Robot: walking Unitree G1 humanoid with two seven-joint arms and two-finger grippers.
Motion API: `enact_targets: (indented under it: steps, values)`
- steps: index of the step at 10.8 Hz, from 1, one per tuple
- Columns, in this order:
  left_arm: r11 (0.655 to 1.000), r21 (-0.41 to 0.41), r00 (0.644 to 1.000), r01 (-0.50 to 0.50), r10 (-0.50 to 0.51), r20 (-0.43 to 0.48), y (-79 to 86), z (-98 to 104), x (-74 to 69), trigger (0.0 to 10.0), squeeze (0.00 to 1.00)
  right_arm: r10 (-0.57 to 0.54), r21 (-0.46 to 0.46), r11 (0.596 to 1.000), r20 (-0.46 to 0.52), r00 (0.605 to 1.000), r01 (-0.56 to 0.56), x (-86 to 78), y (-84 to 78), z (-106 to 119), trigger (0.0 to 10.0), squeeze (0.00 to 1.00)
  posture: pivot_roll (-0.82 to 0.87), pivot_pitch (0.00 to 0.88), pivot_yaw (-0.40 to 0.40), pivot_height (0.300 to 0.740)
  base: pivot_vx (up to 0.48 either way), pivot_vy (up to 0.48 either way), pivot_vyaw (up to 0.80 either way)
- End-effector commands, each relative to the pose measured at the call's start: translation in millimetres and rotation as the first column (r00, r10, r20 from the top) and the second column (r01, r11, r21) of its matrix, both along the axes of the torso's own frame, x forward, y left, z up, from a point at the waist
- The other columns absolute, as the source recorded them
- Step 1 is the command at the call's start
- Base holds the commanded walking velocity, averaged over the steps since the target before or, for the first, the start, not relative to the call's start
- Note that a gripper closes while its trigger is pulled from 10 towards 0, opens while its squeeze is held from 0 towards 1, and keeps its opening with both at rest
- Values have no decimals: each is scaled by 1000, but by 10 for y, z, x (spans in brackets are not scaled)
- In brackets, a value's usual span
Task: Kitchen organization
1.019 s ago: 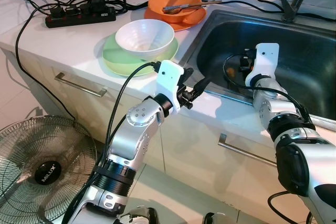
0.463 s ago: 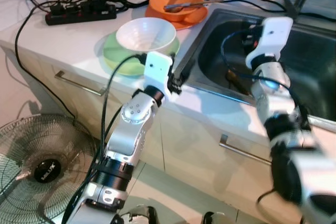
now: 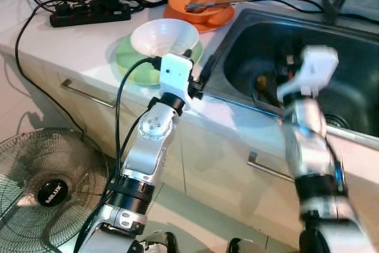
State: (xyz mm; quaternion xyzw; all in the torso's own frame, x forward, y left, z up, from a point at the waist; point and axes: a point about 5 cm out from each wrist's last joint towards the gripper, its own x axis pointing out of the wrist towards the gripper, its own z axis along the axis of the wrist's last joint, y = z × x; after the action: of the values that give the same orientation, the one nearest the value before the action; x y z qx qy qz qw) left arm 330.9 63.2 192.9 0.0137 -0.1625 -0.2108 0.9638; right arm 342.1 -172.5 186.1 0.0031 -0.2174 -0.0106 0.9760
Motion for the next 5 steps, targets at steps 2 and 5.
enact_targets:
  steps: [2, 5]
  values:
    - [1000, -7, 999, -30, 30, 14, 13, 15, 23, 10000, 0, 18, 36, 999, 7, 1000, -18, -20, 58, 37, 10000, 0, -17, 72, 37, 740, 0, 0, 0]
    - [998, -11, 998, -54, 54, 11, 42, -1, 41, 10000, 0, 35, 54, 998, -38, 999, -33, -37, 181, 13, 10000, 0, -12, 83, 38, 740, 0, 109, 0]
